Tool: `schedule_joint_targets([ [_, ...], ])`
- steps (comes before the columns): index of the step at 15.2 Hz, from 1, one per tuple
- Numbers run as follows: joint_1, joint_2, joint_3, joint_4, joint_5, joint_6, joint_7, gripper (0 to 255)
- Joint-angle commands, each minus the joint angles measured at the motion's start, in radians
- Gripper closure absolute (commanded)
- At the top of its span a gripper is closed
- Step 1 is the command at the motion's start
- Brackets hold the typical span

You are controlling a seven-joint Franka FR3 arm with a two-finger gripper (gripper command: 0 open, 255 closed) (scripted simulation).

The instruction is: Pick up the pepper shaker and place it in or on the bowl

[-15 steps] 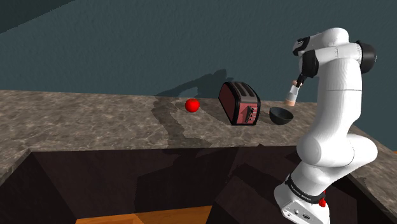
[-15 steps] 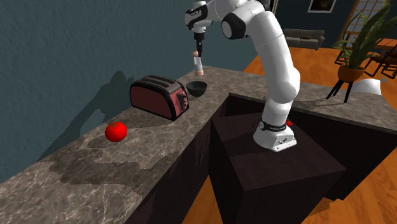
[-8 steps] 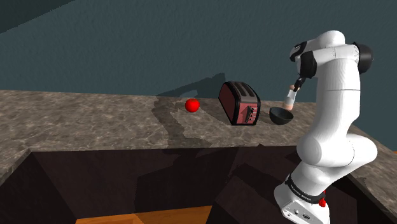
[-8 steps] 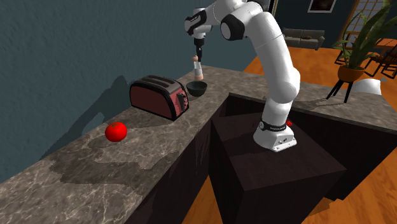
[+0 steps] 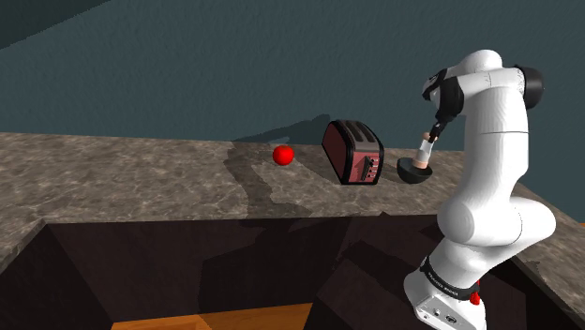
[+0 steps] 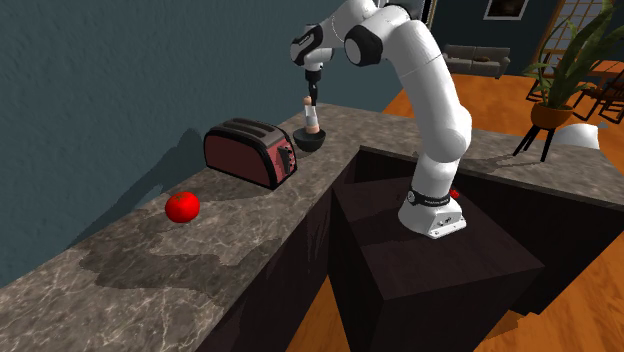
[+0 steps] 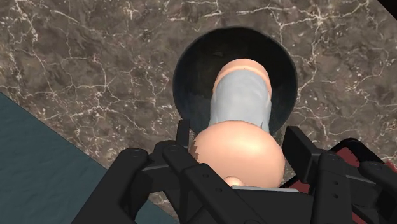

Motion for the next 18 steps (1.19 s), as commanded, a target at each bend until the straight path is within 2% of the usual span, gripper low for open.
schedule_joint_targets([
  [1, -0.005, 0.018, 0.009, -0.011, 0.011, 0.028, -0.006, 255],
  [9, -0.005, 0.018, 0.009, -0.011, 0.011, 0.028, -0.006, 255],
  [10, -0.005, 0.018, 0.009, -0.011, 0.011, 0.028, -0.006, 0],
  [15, -0.005, 0.018, 0.009, -0.011, 0.011, 0.028, -0.006, 0],
  [18, 0.014, -0.033, -0.014, 0.01, -0.02, -0.04, 0.012, 0],
])
